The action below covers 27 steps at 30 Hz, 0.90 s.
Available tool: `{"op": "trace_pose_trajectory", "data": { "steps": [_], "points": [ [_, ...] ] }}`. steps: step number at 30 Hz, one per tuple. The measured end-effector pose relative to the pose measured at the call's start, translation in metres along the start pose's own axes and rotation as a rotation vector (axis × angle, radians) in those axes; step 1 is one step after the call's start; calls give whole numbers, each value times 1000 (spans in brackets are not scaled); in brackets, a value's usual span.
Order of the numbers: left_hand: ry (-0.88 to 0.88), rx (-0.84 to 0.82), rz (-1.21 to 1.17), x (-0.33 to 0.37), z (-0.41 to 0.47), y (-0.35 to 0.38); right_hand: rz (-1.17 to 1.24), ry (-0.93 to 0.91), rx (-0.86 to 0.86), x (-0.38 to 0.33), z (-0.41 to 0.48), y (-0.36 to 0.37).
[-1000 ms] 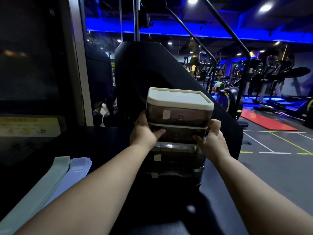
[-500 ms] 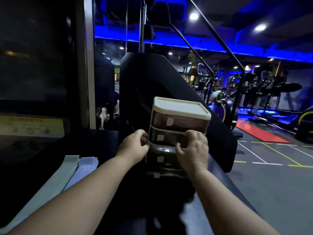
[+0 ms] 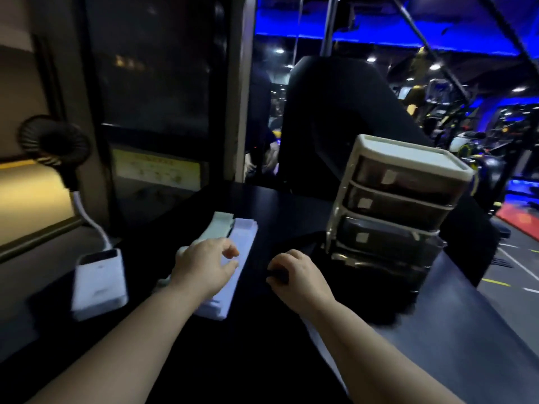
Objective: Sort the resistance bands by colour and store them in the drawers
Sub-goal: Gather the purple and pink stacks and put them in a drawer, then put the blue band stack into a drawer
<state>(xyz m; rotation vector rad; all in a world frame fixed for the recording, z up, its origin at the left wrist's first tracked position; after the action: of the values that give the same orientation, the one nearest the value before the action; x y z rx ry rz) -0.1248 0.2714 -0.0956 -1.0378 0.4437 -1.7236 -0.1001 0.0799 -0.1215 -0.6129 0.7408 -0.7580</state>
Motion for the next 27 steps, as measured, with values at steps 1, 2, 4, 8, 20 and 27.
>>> {"op": "trace_pose_trajectory", "data": {
  "steps": [1,2,4,8,20,27],
  "points": [
    [-5,-12,50,-12,-5,-3,19,-27,-27,-9,-3,7],
    [-9,-23,81,-22,-9,-7,42,-48,-52,-17,-6,14],
    [-11,-73,107,-37,-16,-10,97,-86,-95,-31,-10,24],
    [59,-173,158,-49,-29,-7,154,-133,-178,-53,-18,37],
    [100,-281,147,-62,-34,-8,-4,-228,-302,-75,-17,54],
    [104,-300,93,-63,-40,-14,-343,-379,-405,-94,-10,59]
  ]
}}
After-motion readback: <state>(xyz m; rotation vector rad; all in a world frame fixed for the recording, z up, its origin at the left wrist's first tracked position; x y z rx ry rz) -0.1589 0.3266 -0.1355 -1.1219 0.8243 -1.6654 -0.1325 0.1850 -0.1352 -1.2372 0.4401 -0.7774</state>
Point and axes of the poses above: each hand's wrist, its own z-axis towards the middle knuckle, its own y-axis out of the palm, x = y × z, the point moved 4 cm from there along z, towards the middle knuckle, and after that the axes turned 13 degrees about x, right-handed, at the moved point
